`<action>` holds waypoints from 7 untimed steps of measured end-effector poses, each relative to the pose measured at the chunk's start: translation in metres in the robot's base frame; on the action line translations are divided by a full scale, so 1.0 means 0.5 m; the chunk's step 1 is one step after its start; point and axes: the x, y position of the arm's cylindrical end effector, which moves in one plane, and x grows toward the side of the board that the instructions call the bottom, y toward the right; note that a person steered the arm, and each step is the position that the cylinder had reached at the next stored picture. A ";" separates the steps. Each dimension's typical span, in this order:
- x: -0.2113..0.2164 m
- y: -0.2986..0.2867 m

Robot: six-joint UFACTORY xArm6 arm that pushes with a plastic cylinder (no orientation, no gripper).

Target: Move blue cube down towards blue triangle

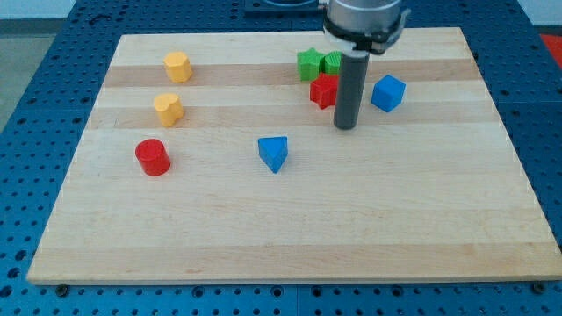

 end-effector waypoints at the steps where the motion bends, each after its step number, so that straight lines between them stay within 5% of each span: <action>1: -0.061 0.006; 3: -0.141 0.076; 7: -0.093 0.151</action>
